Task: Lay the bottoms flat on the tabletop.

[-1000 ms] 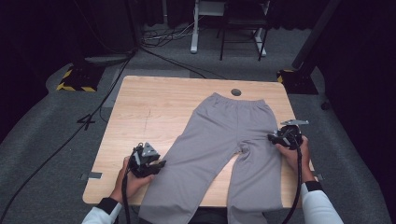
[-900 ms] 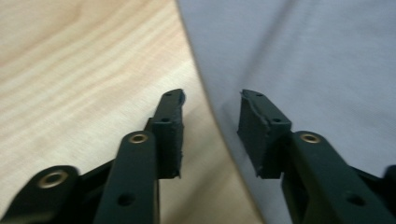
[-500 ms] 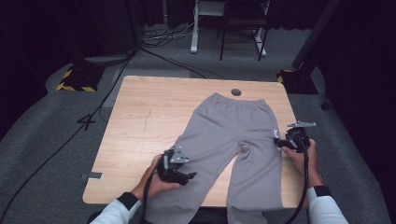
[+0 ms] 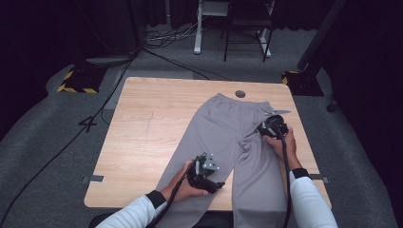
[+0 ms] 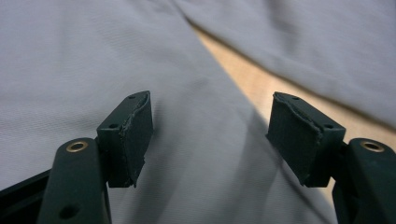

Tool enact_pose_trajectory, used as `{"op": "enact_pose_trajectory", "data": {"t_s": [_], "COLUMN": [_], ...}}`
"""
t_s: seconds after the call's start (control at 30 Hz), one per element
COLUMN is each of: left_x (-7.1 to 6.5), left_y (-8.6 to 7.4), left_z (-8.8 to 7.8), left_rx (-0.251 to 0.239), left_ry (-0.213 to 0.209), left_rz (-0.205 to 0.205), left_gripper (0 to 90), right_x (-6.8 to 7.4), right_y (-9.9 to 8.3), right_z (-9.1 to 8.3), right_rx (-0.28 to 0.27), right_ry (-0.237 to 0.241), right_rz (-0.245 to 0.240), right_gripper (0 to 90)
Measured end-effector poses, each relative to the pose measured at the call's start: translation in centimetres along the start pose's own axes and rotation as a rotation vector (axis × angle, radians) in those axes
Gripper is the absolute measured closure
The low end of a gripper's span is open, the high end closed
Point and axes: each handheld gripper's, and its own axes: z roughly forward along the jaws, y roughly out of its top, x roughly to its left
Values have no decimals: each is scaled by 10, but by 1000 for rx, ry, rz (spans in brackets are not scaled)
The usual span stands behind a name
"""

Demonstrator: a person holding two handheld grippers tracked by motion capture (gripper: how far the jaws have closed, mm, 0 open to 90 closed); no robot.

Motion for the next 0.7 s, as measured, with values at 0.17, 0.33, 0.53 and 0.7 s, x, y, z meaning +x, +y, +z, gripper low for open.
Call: {"op": "enact_pose_trajectory", "data": {"t_s": [0.17, 0.33, 0.53, 0.7], "left_x": [-13, 35, 118, 155], "left_y": [7, 29, 61, 71], "left_z": [-4, -15, 5, 26], "left_rx": [9, -43, -42, -16], "left_ry": [-9, 103, 296, 356], "left_rz": [80, 60, -44, -94], "left_gripper": [288, 278, 289, 314], "right_x": [47, 44, 15, 6], "right_y": [18, 3, -33, -61], "right_z": [4, -29, -70, -76], "right_rx": [19, -79, -121, -61], "right_ry": [94, 177, 129, 109], "right_rz": [-136, -110, -86, -38], "right_gripper": [522, 456, 480, 477]}}
